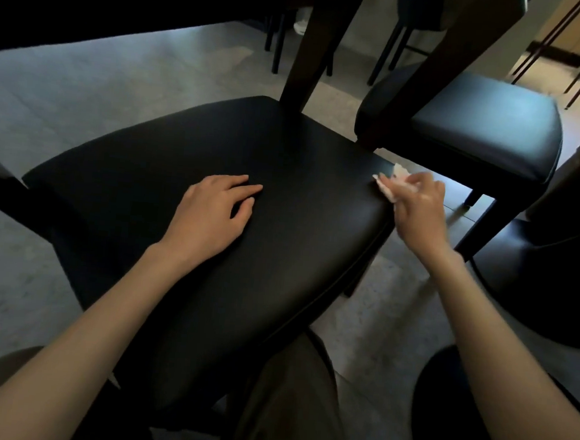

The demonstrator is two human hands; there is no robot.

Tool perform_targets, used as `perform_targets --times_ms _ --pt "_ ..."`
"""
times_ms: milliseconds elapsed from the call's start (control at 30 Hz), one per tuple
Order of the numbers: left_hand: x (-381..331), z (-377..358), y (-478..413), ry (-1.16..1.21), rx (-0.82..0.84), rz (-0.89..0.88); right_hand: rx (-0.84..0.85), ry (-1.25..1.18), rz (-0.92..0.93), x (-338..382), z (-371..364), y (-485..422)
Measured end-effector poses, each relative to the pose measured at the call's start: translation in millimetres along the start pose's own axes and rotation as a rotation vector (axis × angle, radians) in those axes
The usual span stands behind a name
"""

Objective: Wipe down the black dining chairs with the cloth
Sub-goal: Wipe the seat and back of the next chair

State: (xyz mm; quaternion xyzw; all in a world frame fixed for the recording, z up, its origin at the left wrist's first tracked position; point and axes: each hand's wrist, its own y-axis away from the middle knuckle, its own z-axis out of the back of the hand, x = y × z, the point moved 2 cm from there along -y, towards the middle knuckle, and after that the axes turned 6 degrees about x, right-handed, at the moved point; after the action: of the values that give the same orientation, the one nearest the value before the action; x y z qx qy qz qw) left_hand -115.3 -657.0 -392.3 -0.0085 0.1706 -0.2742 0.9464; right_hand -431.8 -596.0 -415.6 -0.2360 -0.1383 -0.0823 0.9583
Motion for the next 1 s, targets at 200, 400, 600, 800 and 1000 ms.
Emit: perform_targets --times_ms 200,400,600,800,1000 --pt "7 1 -3 0.005 -0.012 -0.02 0.165 -0.166 0.128 102 -14 5" --pt "45 8 -23 -0.094 -0.039 0.036 0.125 -0.136 0.107 133 -27 -4" --pt "47 10 -32 -0.097 -0.021 0.022 0.24 -0.095 -0.021 159 -51 -34" --pt "24 37 -32 -0.089 0.292 0.197 0.535 -0.197 -0.202 169 -24 -27" --pt "-7 126 -28 0.247 0.431 0.314 0.51 -0.4 -0.447 218 82 -55"
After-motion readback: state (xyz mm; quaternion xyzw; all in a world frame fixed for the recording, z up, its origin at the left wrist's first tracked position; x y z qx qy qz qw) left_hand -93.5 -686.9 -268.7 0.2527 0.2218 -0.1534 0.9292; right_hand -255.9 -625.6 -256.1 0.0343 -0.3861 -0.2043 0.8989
